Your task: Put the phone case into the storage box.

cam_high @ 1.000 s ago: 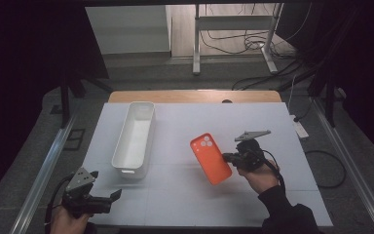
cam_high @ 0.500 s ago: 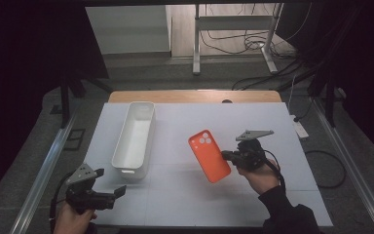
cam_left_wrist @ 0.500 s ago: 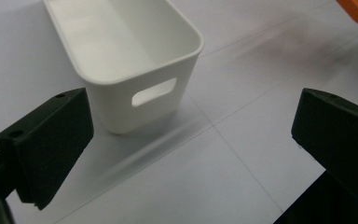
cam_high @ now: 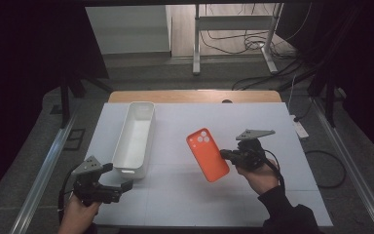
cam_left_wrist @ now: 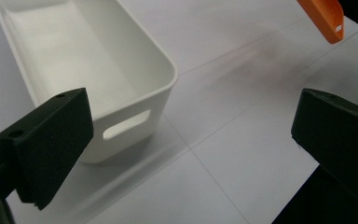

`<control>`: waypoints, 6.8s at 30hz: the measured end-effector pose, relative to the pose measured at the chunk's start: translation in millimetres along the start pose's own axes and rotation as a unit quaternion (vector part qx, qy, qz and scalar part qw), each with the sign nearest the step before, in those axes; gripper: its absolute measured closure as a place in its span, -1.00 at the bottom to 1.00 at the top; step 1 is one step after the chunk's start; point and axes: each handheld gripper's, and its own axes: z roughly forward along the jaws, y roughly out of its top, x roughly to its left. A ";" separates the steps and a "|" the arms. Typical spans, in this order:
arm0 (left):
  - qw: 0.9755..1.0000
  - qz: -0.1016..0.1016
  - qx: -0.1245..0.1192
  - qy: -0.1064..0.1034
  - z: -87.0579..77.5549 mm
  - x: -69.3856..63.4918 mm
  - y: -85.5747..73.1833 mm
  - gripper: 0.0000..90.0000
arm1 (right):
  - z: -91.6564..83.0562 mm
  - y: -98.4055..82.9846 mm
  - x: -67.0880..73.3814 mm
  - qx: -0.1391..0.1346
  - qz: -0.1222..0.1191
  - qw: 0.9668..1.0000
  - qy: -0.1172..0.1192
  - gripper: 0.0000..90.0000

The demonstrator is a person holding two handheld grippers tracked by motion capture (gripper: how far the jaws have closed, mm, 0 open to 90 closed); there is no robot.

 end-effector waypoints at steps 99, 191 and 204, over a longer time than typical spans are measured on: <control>0.975 -0.031 0.020 -0.220 121.9 -34.3 95.1 -1.00 | -4.2 13.2 29.8 -0.050 -0.024 0.998 0.023 0.98; 0.945 -0.034 0.053 -0.321 128.3 -25.3 101.0 0.91 | 4.8 11.7 29.3 -0.022 -0.040 0.993 0.105 -1.00; 0.939 0.005 0.045 -0.341 126.4 -29.5 102.1 0.91 | 7.8 8.2 29.3 -0.016 -0.047 0.991 0.123 -1.00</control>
